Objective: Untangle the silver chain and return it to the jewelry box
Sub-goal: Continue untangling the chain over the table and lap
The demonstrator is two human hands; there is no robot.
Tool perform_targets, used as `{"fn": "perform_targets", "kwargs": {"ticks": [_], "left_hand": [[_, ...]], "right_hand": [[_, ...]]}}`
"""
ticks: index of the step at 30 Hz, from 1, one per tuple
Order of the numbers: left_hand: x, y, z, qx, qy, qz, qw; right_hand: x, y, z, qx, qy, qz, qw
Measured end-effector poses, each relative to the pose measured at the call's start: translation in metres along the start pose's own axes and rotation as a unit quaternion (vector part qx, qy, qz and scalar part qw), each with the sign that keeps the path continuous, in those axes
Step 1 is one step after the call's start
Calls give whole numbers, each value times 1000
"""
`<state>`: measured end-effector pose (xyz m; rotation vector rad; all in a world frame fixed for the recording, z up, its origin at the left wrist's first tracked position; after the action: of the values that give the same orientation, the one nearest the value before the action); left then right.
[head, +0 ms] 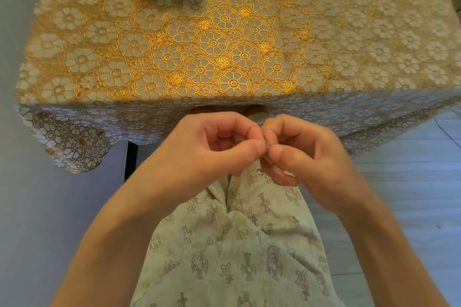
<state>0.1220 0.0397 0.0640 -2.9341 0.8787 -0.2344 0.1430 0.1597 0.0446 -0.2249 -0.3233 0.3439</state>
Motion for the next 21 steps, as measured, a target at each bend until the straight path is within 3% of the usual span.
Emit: {"fn": "perform_targets", "kwargs": {"ticks": [4,12,21], "left_hand": [[1,0,1,3,2,-12,1000],[3,2,-2,-21,-14,-13,1000],[5,5,-1,-190,-90,-53,976]], "right_hand": [[-1,-1,-2,-54,-5,17,998],[0,5,-4,-42,1,-5,999],[2,8,-3,37,8,-46,998]]}}
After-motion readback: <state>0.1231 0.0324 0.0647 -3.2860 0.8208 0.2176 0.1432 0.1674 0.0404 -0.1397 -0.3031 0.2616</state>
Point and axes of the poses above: each hand's wrist, its own x-axis away from the middle knuckle, its own y-axis out of the back of the hand, z = x × y, the point moved 5 cm from there along -x, towards the middle knuckle, and after that the axes turned 8 degrees about -y, right-handed, at the moved point
